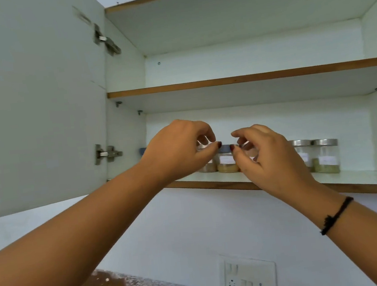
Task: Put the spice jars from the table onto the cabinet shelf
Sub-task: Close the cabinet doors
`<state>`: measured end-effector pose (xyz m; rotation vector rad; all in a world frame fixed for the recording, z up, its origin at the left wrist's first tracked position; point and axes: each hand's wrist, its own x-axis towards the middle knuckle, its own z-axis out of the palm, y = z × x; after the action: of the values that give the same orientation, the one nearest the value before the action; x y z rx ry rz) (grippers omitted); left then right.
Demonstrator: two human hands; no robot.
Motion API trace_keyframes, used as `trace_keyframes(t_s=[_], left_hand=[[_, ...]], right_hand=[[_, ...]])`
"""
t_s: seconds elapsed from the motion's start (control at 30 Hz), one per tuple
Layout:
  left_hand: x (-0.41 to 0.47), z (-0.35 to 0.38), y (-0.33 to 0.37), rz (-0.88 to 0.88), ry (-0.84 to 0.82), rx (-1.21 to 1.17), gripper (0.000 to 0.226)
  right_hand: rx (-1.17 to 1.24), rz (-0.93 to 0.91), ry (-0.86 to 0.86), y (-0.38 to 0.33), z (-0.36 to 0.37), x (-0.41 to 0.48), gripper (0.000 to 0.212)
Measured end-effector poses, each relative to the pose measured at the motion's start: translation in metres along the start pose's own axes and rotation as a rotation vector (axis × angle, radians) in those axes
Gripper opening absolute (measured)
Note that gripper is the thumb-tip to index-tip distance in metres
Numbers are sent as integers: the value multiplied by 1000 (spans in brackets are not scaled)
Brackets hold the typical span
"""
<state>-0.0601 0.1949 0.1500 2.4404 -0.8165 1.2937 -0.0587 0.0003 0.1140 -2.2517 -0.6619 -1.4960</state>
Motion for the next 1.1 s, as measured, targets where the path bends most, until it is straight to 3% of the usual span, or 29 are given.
trace_keyframes(t_s=[0.23, 0.67, 0.87, 1.1], left_hand=[[-79, -85, -44, -95, -9, -184, 18], [-192, -262, -112, -302, 28, -126, 19], [-227, -313, -147, -658, -38, -404, 23], [-249, -351, -183, -850, 88, -446, 22]], right_hand=[[131, -38, -88, -115, 55, -23, 27], [648, -5, -222, -342, 131, -45, 36], [1164, 317, -445, -415, 172, -53, 10], [1579, 808, -633, -458, 211, -59, 24]])
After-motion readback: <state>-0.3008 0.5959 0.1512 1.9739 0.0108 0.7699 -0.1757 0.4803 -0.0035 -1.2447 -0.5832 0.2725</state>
